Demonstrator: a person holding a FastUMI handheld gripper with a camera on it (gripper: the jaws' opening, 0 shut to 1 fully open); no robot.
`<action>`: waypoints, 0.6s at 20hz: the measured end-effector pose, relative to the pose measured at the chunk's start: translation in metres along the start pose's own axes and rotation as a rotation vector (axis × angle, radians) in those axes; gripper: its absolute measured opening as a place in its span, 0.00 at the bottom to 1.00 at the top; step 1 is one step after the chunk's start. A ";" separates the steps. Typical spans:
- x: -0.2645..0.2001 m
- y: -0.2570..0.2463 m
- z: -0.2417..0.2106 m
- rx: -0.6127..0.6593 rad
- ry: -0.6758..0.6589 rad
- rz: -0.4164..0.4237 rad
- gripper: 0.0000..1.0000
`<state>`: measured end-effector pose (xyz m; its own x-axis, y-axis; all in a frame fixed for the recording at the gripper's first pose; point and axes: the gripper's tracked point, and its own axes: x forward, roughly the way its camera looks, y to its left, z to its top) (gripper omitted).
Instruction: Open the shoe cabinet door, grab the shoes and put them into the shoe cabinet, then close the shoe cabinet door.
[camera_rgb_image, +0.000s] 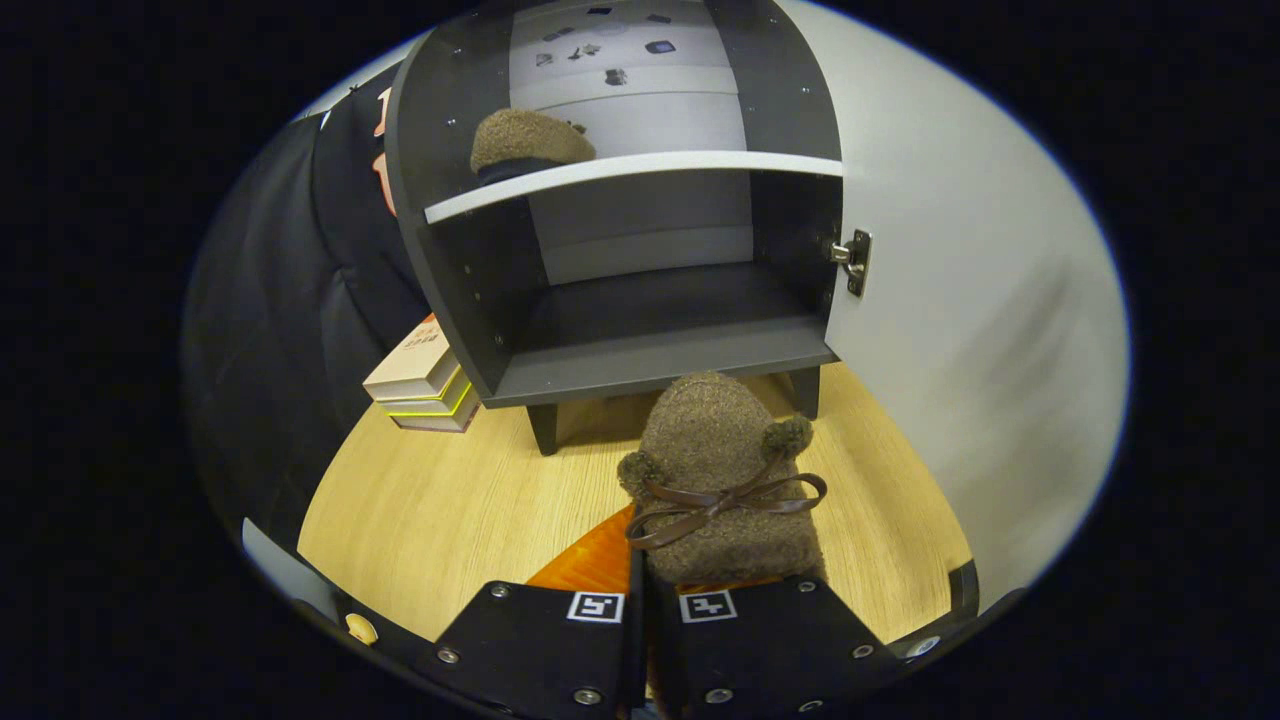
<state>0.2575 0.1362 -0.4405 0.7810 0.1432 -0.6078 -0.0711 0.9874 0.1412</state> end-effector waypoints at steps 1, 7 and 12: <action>-0.004 0.002 0.005 -0.003 -0.011 0.005 0.06; -0.024 0.010 0.046 -0.033 -0.079 0.024 0.06; -0.031 0.010 0.104 -0.080 -0.168 0.027 0.06</action>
<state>0.2967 0.1348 -0.3390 0.8703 0.1627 -0.4648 -0.1371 0.9866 0.0887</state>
